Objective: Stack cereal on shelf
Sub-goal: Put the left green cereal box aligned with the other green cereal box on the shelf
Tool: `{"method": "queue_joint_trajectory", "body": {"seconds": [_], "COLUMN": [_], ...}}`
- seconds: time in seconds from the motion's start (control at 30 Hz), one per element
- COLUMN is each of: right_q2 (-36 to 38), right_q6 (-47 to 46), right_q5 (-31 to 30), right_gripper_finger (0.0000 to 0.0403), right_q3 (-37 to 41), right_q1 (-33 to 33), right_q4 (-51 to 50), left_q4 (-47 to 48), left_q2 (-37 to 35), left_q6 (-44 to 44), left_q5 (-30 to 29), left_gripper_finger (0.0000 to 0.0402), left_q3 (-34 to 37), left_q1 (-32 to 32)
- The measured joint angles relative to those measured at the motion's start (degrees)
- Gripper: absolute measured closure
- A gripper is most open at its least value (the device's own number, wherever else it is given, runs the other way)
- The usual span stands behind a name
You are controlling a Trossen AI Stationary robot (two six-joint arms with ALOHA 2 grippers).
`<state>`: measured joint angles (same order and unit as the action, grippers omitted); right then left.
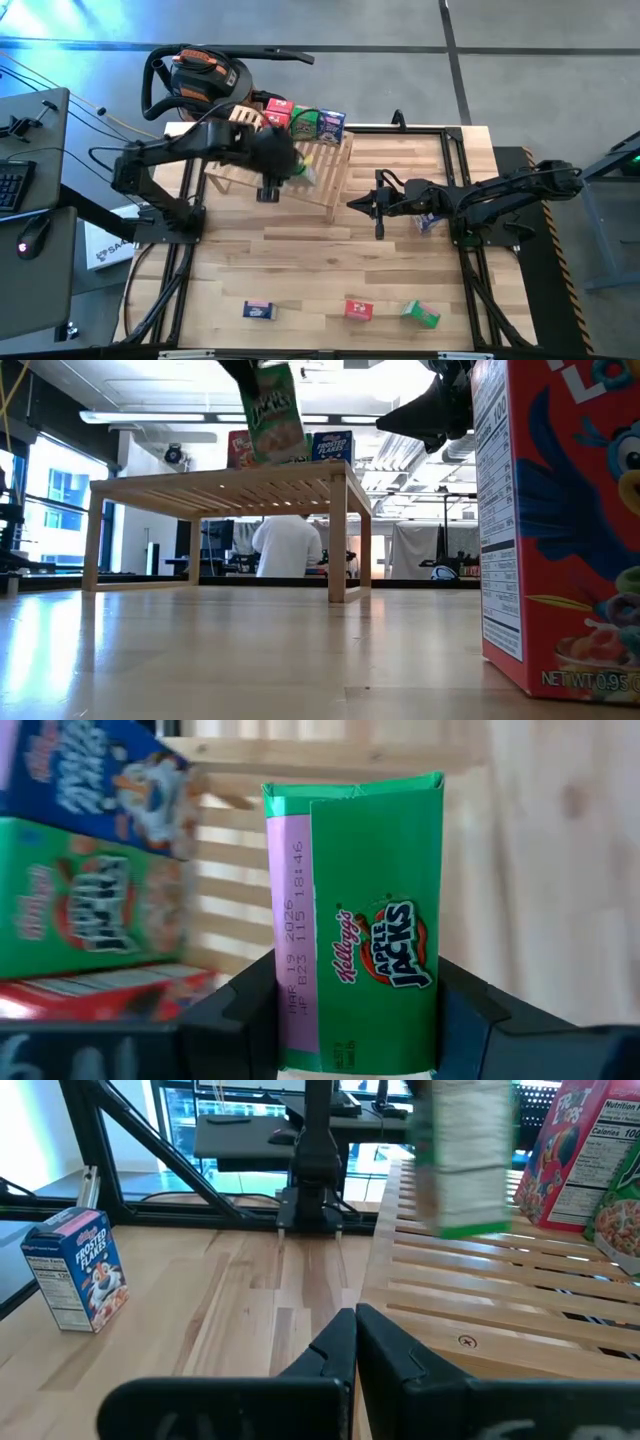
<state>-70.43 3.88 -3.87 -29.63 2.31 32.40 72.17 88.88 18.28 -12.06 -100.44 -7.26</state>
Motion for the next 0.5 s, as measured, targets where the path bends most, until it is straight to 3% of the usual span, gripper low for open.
{"method": "queue_joint_trajectory", "body": {"seconds": [0.17, 0.5], "right_q2": [0.0, 0.0], "right_q6": [0.0, 0.1], "right_q5": [0.1, 0.3], "right_gripper_finger": [0.0402, 0.0402], "right_q3": [0.0, 0.0], "right_q1": [0.0, 0.0], "right_q4": [0.0, 0.0], "left_q4": [-3.3, -4.1], "left_q2": [2.1, 3.4], "left_q6": [7.1, 10.0], "left_q5": [-1.4, -5.3], "left_gripper_finger": [0.0234, 0.0231], "left_q3": [0.0, 0.0], "left_q1": [-4.2, -7.5]}}
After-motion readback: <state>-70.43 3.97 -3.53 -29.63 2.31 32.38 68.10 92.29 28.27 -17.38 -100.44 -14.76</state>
